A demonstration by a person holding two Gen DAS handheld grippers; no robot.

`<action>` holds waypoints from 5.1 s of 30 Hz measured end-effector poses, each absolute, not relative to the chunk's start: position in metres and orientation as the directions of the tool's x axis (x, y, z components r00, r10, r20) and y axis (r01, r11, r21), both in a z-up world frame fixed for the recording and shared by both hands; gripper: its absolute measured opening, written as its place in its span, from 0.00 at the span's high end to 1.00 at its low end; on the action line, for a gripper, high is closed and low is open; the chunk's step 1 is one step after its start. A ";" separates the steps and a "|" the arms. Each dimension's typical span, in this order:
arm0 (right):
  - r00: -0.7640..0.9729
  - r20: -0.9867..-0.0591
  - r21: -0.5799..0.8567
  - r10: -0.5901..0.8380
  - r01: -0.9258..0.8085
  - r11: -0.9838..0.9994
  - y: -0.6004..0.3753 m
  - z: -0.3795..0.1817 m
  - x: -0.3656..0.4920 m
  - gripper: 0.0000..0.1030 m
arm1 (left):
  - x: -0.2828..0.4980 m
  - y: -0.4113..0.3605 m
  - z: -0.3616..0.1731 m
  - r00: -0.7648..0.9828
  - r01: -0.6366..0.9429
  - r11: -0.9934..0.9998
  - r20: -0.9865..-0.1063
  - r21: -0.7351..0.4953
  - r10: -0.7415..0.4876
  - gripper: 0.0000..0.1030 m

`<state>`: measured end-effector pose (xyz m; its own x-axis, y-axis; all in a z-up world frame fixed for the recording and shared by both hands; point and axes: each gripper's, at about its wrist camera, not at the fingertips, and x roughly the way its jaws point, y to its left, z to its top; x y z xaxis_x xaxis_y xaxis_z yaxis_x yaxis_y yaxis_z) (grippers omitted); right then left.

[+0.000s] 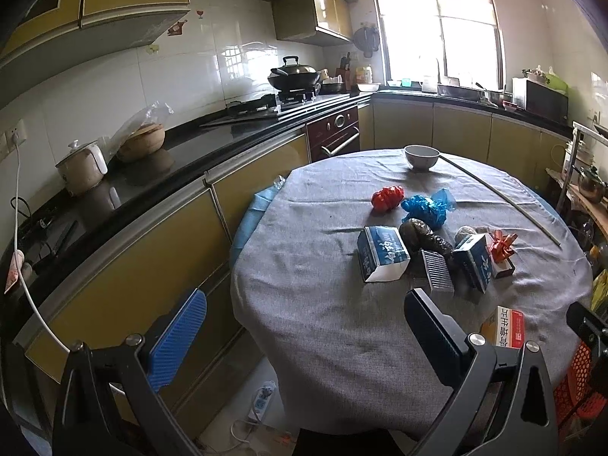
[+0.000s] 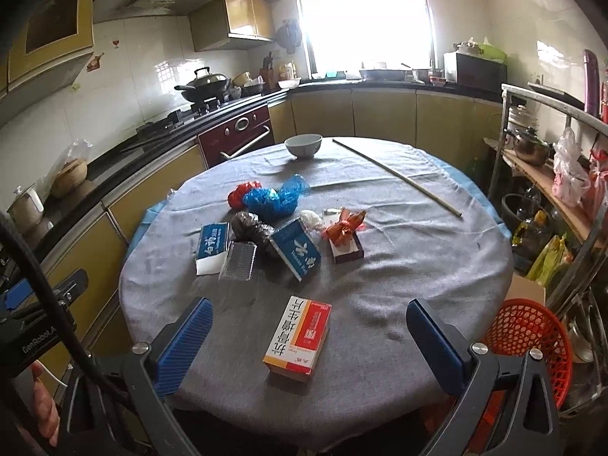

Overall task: Collect trash
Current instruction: 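Grasp the clear plastic tray with left tool while right grasps white-red medicine box, then carry the box and tray to the red basket and release both, then return both open tools to the table, then grasp the blue toothpaste box with left tool while right grasps blue-white carton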

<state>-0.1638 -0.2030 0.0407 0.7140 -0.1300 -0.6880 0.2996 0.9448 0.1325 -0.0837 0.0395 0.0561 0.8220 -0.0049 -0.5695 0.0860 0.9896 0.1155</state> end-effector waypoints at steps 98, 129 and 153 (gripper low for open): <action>0.605 -0.756 0.448 -0.249 0.756 0.478 -0.508 -0.094 -0.344 0.44 | -0.164 -0.353 -0.038 -0.006 0.955 0.247 -0.844 -0.164 -0.536 0.39; 0.732 -0.667 0.379 0.136 0.177 0.908 -0.326 -0.027 -0.092 0.42 | 0.054 -0.033 -0.029 0.514 0.327 0.935 -0.804 -0.137 -0.298 0.28; 0.670 -0.689 0.256 0.277 -0.133 0.958 -0.260 -0.066 0.040 0.29 | 0.140 -0.057 -0.051 0.322 0.302 0.930 -0.895 -0.210 -0.307 0.28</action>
<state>0.0399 -0.2601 -0.0663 0.6698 0.2767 -0.6891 -0.1326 0.9576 0.2556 0.1399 -0.0572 -0.0506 0.3224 -0.3071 -0.8954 0.3024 0.9298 -0.2100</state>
